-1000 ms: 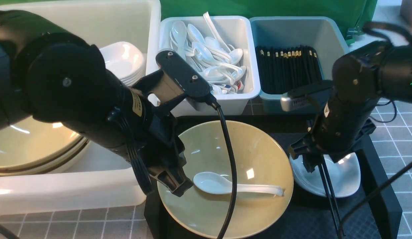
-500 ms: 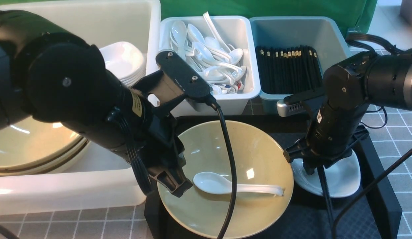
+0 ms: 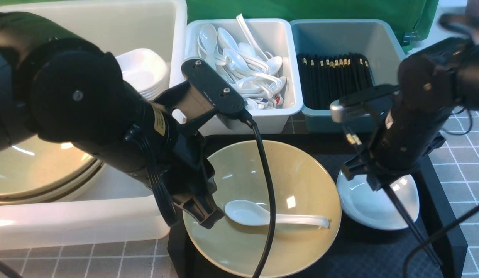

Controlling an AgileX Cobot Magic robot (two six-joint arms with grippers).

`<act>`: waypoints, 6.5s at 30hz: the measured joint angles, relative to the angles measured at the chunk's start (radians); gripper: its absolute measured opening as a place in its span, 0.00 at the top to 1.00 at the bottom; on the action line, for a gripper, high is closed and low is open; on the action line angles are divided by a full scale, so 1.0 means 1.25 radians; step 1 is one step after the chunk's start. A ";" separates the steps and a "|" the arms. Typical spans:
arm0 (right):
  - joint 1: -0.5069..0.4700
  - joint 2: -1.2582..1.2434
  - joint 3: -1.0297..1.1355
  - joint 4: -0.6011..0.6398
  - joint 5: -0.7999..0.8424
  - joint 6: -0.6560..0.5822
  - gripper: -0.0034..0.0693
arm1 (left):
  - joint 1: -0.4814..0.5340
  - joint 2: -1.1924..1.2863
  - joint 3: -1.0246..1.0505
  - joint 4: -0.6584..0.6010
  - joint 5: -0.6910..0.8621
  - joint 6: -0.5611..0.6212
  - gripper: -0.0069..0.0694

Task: On grey table put chopsticks spoon bowls plates into blue grey white boxes.

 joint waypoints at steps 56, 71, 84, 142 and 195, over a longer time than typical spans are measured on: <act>-0.140 0.458 -0.892 0.154 0.194 -0.246 0.33 | 0.004 0.067 -0.135 0.009 -0.199 0.018 0.92; 0.096 0.089 -0.471 0.235 0.198 -0.489 0.33 | 0.057 -0.308 0.230 -0.061 -0.141 -0.084 0.92; 0.210 0.094 -0.179 0.232 0.118 -0.634 0.33 | 0.057 -0.358 0.320 -0.195 -0.233 -0.047 0.92; 0.044 0.403 -0.634 0.076 -0.361 -0.219 0.29 | 0.393 0.067 -0.039 -0.337 -0.217 0.139 0.92; 0.041 -0.470 0.023 0.057 0.208 -0.314 0.79 | 0.124 0.553 -0.414 -0.007 0.121 0.003 0.71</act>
